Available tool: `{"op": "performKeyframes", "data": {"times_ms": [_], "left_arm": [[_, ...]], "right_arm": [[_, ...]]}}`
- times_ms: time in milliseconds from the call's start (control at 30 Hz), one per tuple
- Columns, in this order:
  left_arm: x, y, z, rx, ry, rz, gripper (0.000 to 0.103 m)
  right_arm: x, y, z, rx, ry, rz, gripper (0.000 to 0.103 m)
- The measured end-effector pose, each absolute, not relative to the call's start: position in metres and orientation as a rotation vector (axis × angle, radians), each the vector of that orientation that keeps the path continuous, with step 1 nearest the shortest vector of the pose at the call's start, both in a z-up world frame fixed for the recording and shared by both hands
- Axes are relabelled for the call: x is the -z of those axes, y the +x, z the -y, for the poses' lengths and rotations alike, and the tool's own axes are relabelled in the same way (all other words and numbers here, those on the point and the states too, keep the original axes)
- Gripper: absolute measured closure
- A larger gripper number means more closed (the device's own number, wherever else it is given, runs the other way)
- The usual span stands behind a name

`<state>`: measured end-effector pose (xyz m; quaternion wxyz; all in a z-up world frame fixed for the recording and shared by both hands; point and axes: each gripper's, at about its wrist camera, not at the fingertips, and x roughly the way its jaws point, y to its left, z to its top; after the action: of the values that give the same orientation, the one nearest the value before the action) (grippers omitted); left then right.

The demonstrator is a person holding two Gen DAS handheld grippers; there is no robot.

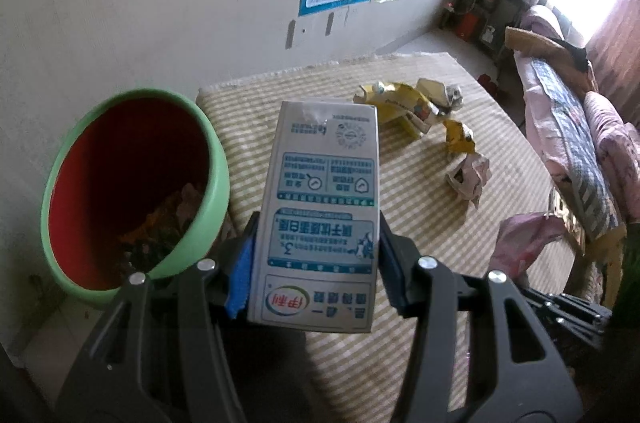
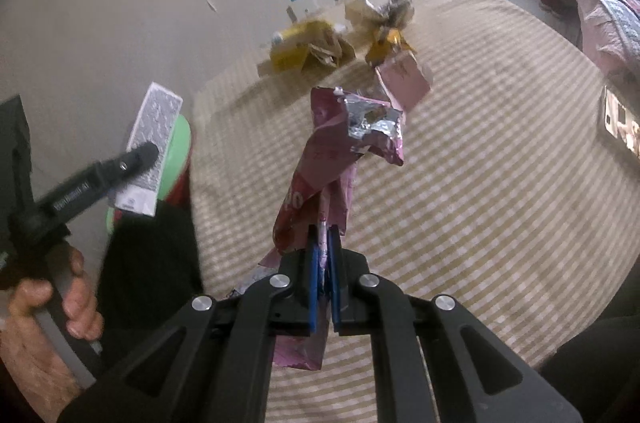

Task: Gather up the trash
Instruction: 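Lift the milk carton and pink wrapper toward the green bucket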

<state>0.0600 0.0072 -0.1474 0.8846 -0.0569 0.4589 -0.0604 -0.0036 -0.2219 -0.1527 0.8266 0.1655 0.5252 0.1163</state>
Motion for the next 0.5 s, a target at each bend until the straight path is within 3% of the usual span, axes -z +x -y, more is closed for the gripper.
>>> {"op": "performKeyframes", "data": {"times_ms": [500], "left_arm": [[0.136,0.054,-0.070,0.050,-0.241,-0.908,0.052]], "right_arm": [[0.114,0.022,0.148,-0.372,0.271,-1.069,0.098]]}}
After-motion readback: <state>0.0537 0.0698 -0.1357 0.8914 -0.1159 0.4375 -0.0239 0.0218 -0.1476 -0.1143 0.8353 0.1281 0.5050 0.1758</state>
